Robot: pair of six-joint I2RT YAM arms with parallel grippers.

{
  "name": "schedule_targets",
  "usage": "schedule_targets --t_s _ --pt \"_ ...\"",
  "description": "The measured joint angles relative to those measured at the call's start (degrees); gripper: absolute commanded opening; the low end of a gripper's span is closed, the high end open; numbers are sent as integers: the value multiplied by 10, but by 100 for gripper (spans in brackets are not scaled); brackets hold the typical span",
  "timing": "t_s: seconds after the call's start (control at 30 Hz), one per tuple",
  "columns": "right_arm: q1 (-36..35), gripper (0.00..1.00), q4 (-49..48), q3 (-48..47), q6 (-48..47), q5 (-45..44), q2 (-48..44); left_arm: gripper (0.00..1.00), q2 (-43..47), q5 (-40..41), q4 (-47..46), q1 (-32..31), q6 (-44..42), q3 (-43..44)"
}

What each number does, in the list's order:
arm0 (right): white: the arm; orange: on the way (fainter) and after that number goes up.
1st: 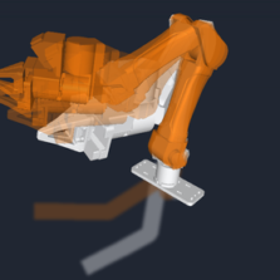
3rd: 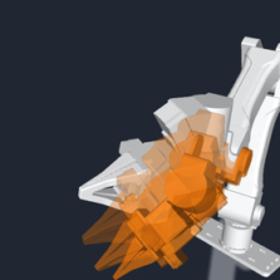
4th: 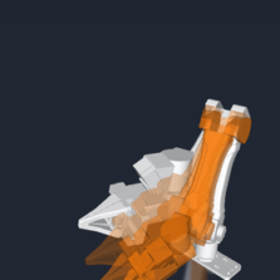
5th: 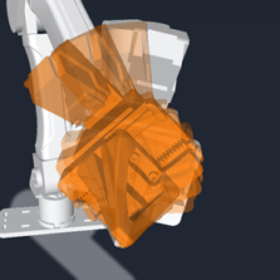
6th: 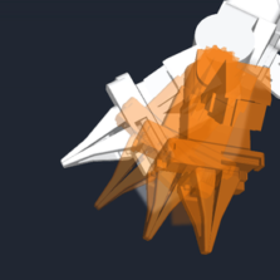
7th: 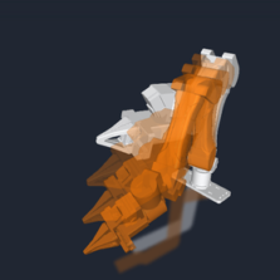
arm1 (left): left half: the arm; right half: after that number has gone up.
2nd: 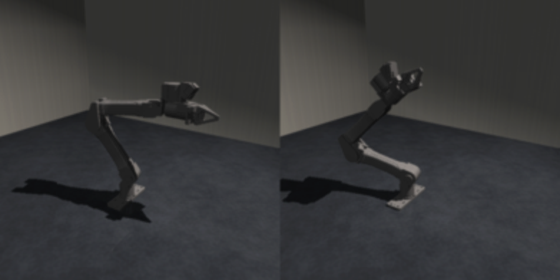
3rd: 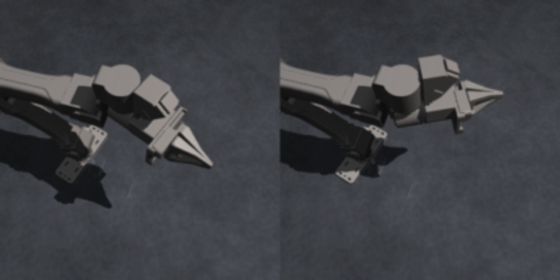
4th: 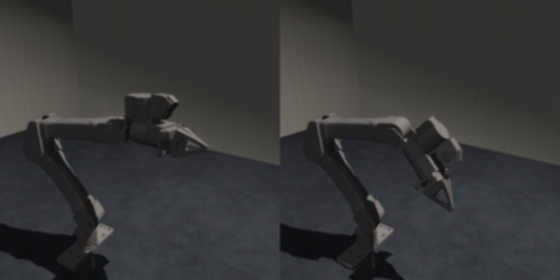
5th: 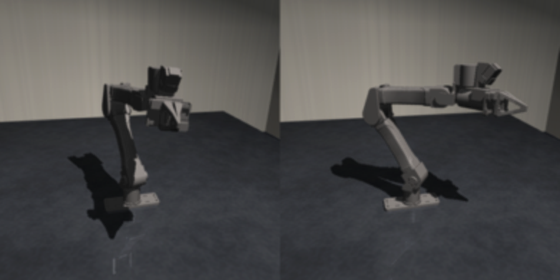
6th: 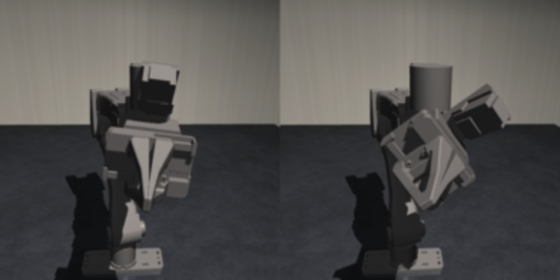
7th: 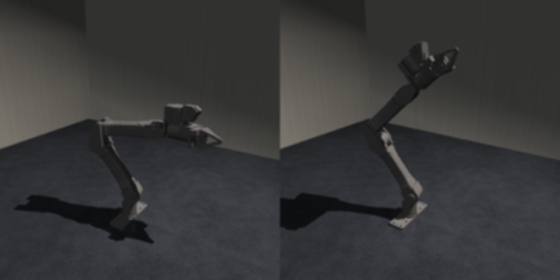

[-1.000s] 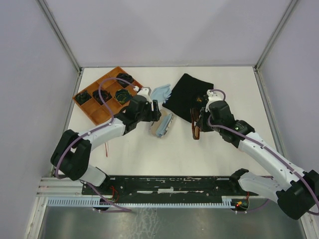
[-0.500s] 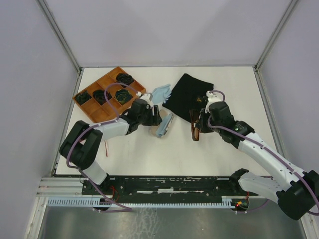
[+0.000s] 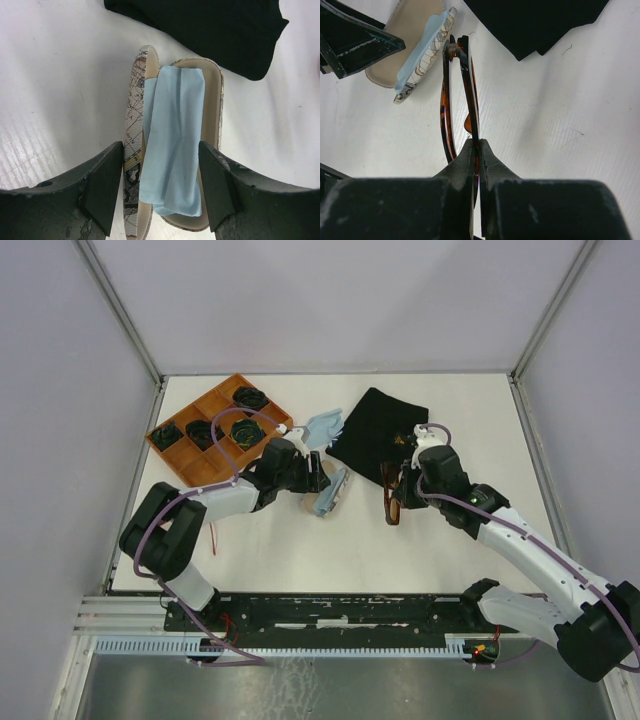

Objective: Organize the sunglasses
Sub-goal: Move the sunglasses case at the center of the board.

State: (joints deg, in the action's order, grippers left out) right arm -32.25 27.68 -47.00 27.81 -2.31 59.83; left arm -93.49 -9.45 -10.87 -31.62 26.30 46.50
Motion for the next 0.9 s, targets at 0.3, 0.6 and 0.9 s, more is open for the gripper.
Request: schedule_targets --t_s 0.3,0.6,0.9 --pt "0 0 -4 1 5 0 0 64 5 -21 -2 0 3 -4" --pt "0 0 -13 10 17 7 2 62 6 -45 -5 0 5 -4" --pt "0 0 -30 12 36 9 24 55 6 -57 -5 -14 10 -4"
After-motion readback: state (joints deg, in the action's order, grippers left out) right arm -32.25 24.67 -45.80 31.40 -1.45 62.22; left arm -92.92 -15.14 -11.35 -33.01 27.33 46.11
